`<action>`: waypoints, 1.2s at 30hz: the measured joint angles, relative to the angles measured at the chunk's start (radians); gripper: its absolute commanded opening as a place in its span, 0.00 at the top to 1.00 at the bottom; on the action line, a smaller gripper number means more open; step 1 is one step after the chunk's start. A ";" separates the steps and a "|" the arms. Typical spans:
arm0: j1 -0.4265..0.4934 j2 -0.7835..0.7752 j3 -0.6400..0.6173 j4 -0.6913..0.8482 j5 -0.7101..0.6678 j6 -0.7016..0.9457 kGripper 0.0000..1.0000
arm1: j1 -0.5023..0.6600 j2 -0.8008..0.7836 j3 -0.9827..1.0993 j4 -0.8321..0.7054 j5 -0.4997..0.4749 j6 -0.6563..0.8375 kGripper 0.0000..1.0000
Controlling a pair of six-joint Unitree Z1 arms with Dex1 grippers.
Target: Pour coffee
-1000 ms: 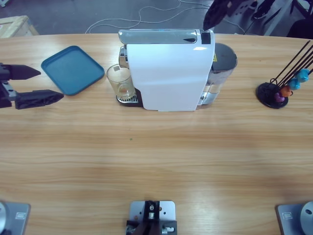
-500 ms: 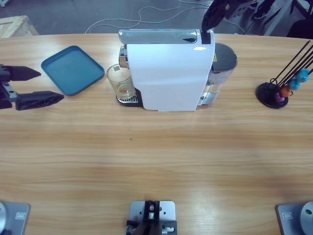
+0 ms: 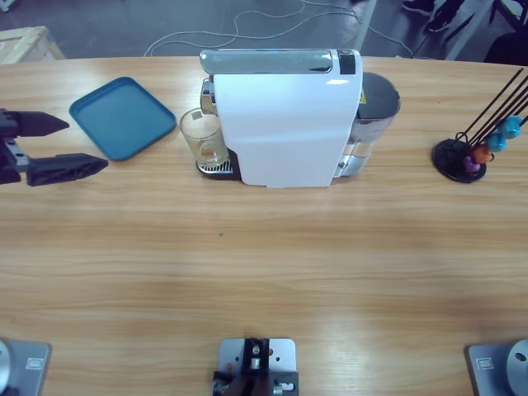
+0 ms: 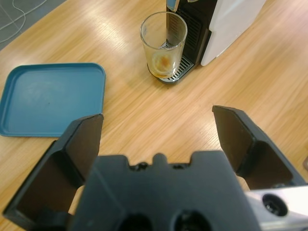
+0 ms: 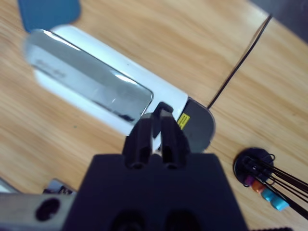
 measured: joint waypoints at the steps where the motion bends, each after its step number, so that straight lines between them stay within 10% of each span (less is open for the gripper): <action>1: 0.000 0.000 0.000 0.000 0.000 0.000 0.02 | 0.002 -0.022 0.005 0.004 0.000 0.001 0.00; 36: 0.000 -0.005 0.003 -0.031 0.000 0.000 0.02 | 0.023 -0.062 0.092 0.019 -0.028 0.039 0.00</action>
